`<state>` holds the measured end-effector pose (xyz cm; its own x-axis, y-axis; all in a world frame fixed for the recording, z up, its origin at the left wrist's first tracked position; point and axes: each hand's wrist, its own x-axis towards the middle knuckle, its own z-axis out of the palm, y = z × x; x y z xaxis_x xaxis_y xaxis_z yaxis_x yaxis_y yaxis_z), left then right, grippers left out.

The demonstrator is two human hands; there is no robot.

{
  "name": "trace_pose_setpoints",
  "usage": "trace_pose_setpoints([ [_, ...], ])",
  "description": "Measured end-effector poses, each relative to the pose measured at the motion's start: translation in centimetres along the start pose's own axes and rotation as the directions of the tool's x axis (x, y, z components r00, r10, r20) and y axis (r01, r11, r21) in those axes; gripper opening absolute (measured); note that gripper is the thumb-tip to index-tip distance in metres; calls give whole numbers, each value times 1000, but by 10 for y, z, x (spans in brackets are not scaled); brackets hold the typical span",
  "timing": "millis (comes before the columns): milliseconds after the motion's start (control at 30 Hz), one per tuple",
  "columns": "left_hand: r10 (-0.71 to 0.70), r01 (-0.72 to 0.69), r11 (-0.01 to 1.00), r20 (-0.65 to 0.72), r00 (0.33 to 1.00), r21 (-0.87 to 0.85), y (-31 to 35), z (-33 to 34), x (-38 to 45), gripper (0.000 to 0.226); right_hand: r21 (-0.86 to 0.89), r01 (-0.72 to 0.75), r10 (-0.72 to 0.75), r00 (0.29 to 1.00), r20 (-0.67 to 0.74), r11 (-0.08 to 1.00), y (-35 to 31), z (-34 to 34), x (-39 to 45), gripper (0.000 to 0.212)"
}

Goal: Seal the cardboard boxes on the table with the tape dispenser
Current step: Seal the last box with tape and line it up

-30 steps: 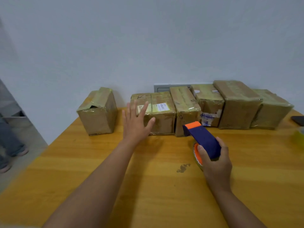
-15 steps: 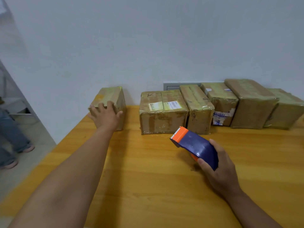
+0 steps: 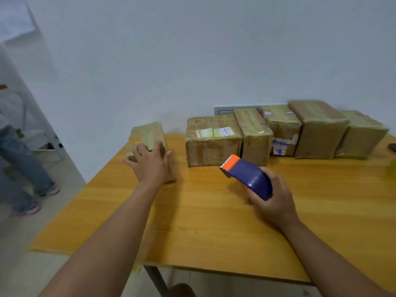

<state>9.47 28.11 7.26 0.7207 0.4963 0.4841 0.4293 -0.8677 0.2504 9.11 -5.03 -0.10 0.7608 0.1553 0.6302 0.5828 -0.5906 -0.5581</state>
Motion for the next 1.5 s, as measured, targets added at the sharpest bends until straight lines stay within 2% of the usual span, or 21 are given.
trace_pose_setpoints([
  [167, 42, -42, 999, 22, 999, 29, 16, -38, -59, 37, 15, -56, 57, 998, -23, 998, -7, -3, 1, 70],
  [333, 112, -116, 992, 72, 991, 52, 46, -76, -98, 44, 162, -118, 140, 982, -128, 980, -33, -17, 3, 65],
  [433, 160, -135, 978, 156, 975, -156, 64, -94, -108, 52, 211, -117, 156, 972, -177, 970, -47, -32, 9, 63],
  [500, 210, -167, 938, 113, 971, -304, 63, -104, -108, 55, 249, -127, 177, 966, -190, 960, -56, -42, 14, 65],
  [533, 239, -203, 924, 72, 968, -324, 59, -108, -105, 57, 267, -128, 184, 963, -196, 955, -59, -47, 15, 67],
  [600, 305, -284, 936, 75, 950, -208, 44, -112, -97, 72, 297, -117, 184, 960, -210, 948, -65, -55, 18, 68],
  [667, 316, -311, 948, 246, 916, -60, 24, -110, -85, 98, 322, -112, 189, 957, -220, 940, -72, -62, 20, 65],
  [733, 313, -353, 935, 403, 860, 27, 8, -102, -75, 109, 352, -110, 193, 958, -211, 930, -79, -66, 22, 63],
  [800, 344, -408, 911, 436, 831, 58, 2, -93, -72, 98, 383, -107, 190, 964, -187, 918, -87, -69, 26, 62],
  [900, 409, -453, 890, 336, 848, 59, 10, -86, -84, 82, 432, -97, 185, 969, -166, 896, -100, -73, 36, 62],
  [1067, 513, -517, 855, 200, 835, -35, 62, -86, -123, 81, 530, -69, 163, 978, -133, 845, -121, -77, 56, 63],
  [1200, 537, -514, 844, 256, 804, -155, 68, -100, -120, 90, 539, -59, 150, 981, -126, 840, -127, -76, 65, 57],
  [1300, 513, -527, 848, 336, 790, -55, 31, -101, -98, 101, 550, -71, 154, 982, -107, 832, -127, -74, 68, 51],
  [1400, 452, -441, 888, 418, 788, -128, 3, -95, -89, 89, 545, -60, 122, 989, -78, 836, -128, -69, 71, 52],
  [1500, 515, -479, 857, 375, 771, -191, 16, -94, -97, 80, 526, -76, 113, 993, -38, 847, -131, -64, 76, 62],
])
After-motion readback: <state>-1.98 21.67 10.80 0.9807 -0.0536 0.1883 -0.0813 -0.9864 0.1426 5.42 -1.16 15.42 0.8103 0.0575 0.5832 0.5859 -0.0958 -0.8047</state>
